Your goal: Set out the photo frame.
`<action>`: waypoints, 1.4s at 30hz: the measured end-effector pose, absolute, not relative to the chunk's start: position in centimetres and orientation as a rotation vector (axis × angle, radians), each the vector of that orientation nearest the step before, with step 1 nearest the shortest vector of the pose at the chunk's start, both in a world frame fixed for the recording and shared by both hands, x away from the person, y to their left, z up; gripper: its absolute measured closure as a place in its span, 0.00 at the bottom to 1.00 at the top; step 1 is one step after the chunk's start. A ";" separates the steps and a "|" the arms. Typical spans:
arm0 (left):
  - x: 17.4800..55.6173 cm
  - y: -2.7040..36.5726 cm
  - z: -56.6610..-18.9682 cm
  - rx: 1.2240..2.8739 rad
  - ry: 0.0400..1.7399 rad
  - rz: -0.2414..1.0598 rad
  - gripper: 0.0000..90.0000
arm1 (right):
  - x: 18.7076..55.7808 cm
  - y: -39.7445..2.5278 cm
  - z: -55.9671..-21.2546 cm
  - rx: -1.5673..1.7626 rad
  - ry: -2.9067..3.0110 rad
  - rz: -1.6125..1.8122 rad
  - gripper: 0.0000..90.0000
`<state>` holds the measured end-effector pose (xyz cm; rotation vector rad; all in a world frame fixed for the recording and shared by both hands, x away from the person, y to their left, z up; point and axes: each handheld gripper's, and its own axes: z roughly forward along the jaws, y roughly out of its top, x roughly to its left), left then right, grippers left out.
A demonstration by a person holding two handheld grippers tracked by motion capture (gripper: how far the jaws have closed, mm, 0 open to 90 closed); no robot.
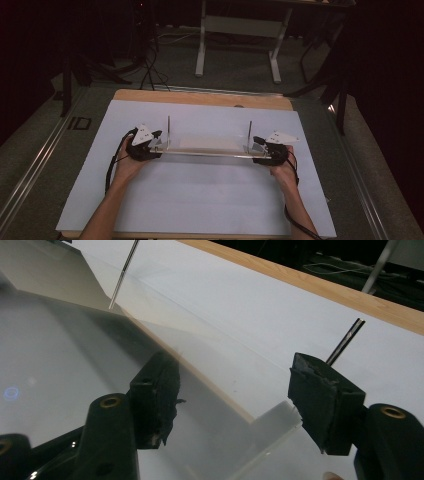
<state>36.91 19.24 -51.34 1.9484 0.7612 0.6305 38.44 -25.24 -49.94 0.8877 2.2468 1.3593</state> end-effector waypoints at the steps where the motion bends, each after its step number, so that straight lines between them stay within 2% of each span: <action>1: 36.9 19.2 -51.3 1.941 0.762 0.627 0.49 | 38.6 -25.3 -49.9 0.901 2.247 1.367 0.38; 14: 37.1 18.9 -51.1 1.915 0.754 0.616 0.51 | 38.9 -25.2 -49.9 0.934 2.240 1.378 0.36; 16: 37.1 18.9 -51.1 1.918 0.756 0.612 0.51 | 39.0 -25.3 -50.0 0.943 2.235 1.383 0.33; 42: 37.9 19.1 -50.6 1.862 0.791 0.582 0.51 | 39.4 -25.6 -50.2 1.008 2.146 1.469 0.33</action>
